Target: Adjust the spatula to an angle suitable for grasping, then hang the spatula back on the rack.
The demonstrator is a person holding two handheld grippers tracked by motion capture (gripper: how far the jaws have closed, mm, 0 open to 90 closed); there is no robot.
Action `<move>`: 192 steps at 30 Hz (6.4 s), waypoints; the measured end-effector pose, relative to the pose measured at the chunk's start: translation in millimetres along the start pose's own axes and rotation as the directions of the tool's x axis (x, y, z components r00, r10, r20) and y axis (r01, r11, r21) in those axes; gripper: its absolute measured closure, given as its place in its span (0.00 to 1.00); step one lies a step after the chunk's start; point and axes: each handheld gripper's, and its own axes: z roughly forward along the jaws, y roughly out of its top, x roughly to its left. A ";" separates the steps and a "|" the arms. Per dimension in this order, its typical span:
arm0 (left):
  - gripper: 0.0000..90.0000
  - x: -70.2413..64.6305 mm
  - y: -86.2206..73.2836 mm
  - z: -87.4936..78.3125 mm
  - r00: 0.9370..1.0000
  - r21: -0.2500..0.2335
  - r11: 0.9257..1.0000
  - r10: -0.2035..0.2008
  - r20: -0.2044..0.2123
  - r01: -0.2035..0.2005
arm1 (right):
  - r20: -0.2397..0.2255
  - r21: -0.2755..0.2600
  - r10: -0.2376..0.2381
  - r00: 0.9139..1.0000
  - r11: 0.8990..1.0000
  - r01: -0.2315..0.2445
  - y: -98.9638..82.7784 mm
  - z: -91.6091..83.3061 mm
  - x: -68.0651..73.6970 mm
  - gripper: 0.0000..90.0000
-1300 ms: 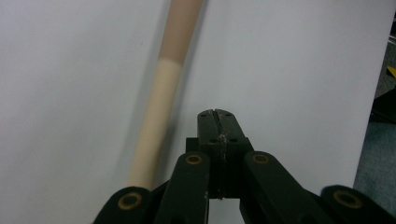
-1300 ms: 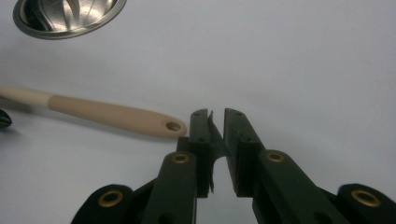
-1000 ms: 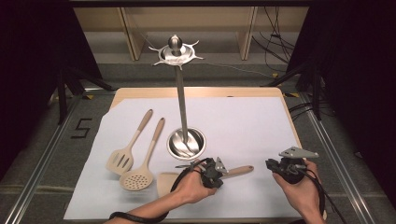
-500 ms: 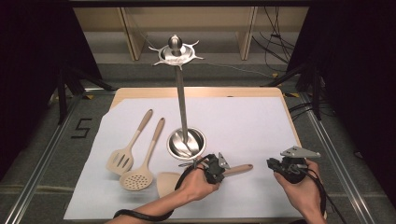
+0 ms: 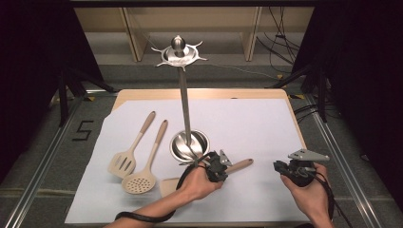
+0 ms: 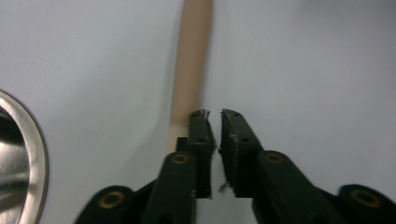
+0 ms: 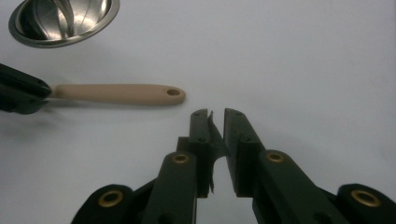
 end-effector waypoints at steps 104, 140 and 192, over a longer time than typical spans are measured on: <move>0.87 31.9 -54.8 -139.3 0.988 -0.424 0.899 -0.146 -0.045 0.113 | 0.009 0.035 0.030 1.000 0.999 -0.031 7.8 -5.2 3.7 0.89; 0.87 42.3 -103.7 -210.8 0.957 -0.616 0.772 -0.273 -0.100 0.156 | -0.026 0.023 -0.011 1.000 1.000 0.011 10.8 -1.7 4.0 0.90; 0.87 75.3 -90.5 -242.3 0.940 -0.663 0.729 -0.322 -0.108 0.174 | 0.000 0.021 0.017 1.000 1.000 -0.017 11.0 -1.3 6.7 0.90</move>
